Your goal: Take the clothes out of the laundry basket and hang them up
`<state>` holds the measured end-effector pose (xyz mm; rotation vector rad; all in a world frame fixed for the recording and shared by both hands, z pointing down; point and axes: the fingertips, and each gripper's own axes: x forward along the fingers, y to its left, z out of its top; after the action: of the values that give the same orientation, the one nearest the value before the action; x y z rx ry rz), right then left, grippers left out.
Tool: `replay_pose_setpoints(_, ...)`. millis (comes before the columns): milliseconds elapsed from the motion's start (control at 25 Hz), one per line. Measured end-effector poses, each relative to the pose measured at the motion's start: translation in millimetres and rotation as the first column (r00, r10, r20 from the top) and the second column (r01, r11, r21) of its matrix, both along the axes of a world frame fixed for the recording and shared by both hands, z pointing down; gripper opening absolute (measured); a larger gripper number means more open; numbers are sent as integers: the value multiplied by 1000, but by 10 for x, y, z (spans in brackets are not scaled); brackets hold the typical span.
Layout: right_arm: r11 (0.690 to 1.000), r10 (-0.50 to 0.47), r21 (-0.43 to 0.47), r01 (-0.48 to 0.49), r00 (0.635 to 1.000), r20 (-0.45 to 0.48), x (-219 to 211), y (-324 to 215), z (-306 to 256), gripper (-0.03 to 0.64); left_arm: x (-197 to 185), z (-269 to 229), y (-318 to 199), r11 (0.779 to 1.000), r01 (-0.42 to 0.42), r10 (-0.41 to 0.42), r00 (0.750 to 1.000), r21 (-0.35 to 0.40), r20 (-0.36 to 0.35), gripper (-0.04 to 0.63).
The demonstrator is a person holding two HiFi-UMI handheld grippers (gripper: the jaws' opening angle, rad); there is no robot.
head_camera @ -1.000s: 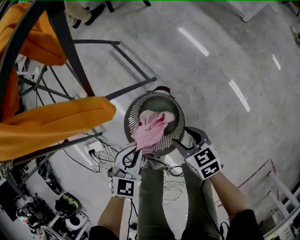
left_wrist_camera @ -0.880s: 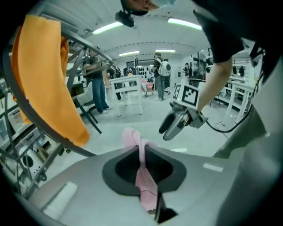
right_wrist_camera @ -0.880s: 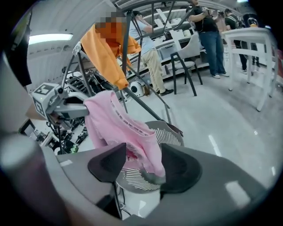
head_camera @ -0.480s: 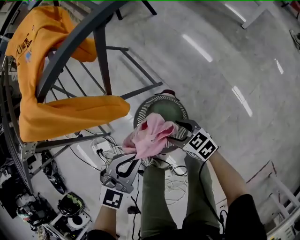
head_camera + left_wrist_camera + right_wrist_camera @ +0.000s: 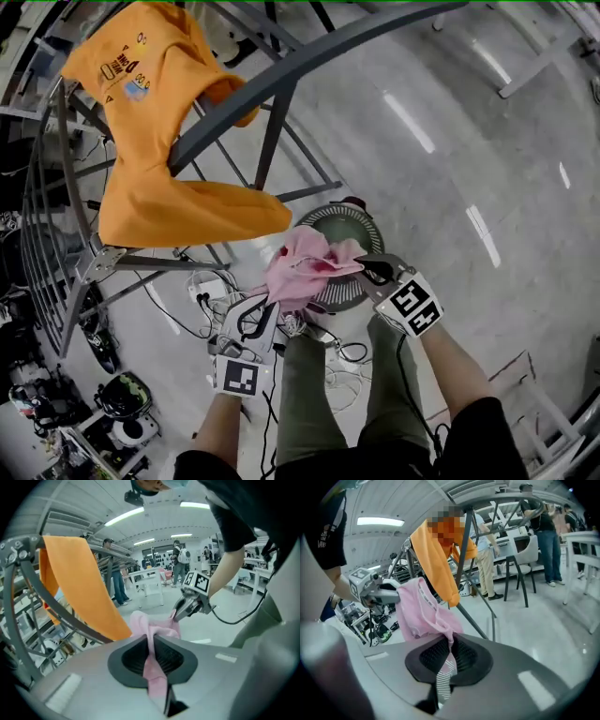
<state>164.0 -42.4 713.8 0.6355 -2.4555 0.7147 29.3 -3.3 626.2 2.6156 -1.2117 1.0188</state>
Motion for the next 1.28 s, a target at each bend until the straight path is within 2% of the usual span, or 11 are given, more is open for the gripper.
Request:
replay_pose_setpoints(240,989,133,69,-132,991,-13,-8,-115,-1063,17,-76,-78,84,997,73,-72,994,-6,79,29)
replay_pose_setpoints(560,959,263,90,-268,963,56,-52,-161,-2193,17,77,-402,145,992,128,-128,992,-8,0,29)
replay_pose_setpoints(680,949,292,91,-301,952,96,-67,-122,-2576,17,191,-596,189,992,126,-126,992,2,-25,29)
replay_pose_setpoints(960,959,231,135,-249,963,137,-71,-101,-3159,17,419,-858,103,991,128,-131,986,-32,-99,40)
replay_pose_setpoints(1120,968,165,168,-189,975,146,-20,-265,-3207,17,403,-917,-202,986,167,-167,981,-6,-100,153)
replay_pose_setpoints(1280,973,114,184,-137,985,132,-16,-245,-3294,16,308,-1004,-328,981,196,-196,973,-11,-121,211)
